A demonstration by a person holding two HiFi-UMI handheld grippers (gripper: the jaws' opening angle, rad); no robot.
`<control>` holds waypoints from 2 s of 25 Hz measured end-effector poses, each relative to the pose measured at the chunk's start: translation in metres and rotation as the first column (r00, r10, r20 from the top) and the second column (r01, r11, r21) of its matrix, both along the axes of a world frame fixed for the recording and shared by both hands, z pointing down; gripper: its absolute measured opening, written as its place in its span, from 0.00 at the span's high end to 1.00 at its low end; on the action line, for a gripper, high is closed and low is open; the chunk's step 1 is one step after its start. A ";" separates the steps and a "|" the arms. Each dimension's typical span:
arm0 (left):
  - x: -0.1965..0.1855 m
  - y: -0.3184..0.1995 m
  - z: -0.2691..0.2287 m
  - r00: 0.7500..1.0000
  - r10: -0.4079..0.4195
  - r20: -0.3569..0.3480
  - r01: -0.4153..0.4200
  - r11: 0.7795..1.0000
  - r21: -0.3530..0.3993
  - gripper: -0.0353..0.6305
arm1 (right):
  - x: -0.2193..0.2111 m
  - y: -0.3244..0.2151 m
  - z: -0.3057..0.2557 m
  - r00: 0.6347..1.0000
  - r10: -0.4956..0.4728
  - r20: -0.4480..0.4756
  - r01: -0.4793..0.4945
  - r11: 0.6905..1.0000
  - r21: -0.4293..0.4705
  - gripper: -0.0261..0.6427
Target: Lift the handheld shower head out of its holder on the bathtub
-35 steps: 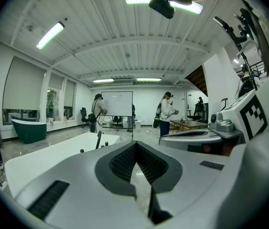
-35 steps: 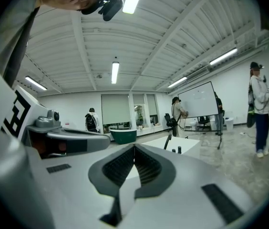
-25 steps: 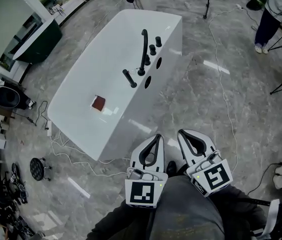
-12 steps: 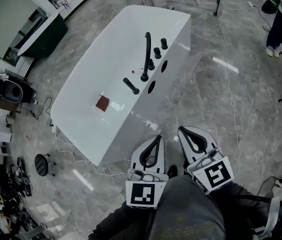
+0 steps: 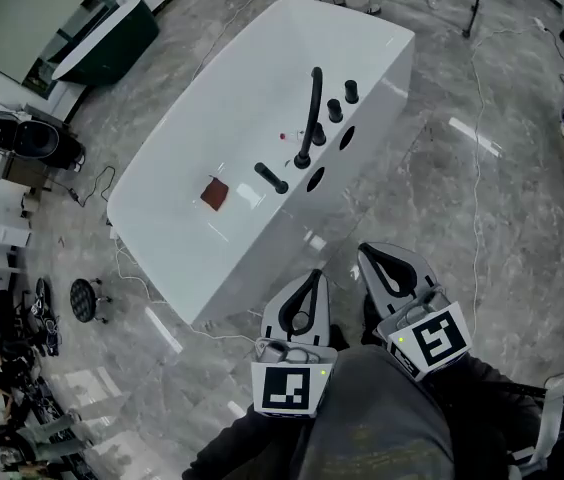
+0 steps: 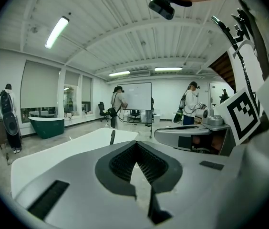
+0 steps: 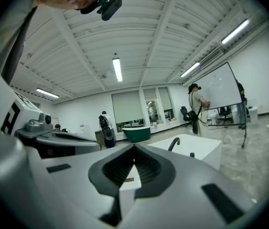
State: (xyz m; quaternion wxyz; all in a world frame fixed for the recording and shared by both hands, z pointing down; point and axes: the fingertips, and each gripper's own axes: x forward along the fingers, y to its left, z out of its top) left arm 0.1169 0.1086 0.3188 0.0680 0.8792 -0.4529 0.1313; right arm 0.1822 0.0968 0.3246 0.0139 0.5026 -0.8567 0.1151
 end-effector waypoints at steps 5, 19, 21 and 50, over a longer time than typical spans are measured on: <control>-0.030 -0.022 0.014 0.994 -0.111 -0.008 0.111 0.993 -0.027 0.94 | -0.024 -0.027 0.017 0.997 -0.083 -0.001 0.083 0.996 -0.032 0.96; -0.111 -0.151 0.041 0.983 -0.174 -0.059 0.169 0.983 -0.072 0.94 | -0.102 -0.150 0.043 0.991 -0.124 -0.052 0.120 0.989 -0.084 0.96; -0.117 -0.160 0.043 0.983 -0.176 -0.060 0.170 0.982 -0.084 0.94 | -0.110 -0.160 0.045 0.990 -0.132 -0.052 0.127 0.987 -0.096 0.96; -0.201 -0.260 0.048 0.978 -0.176 -0.111 0.168 0.983 -0.079 0.94 | -0.192 -0.258 0.049 0.985 -0.136 -0.106 0.127 0.988 -0.092 0.96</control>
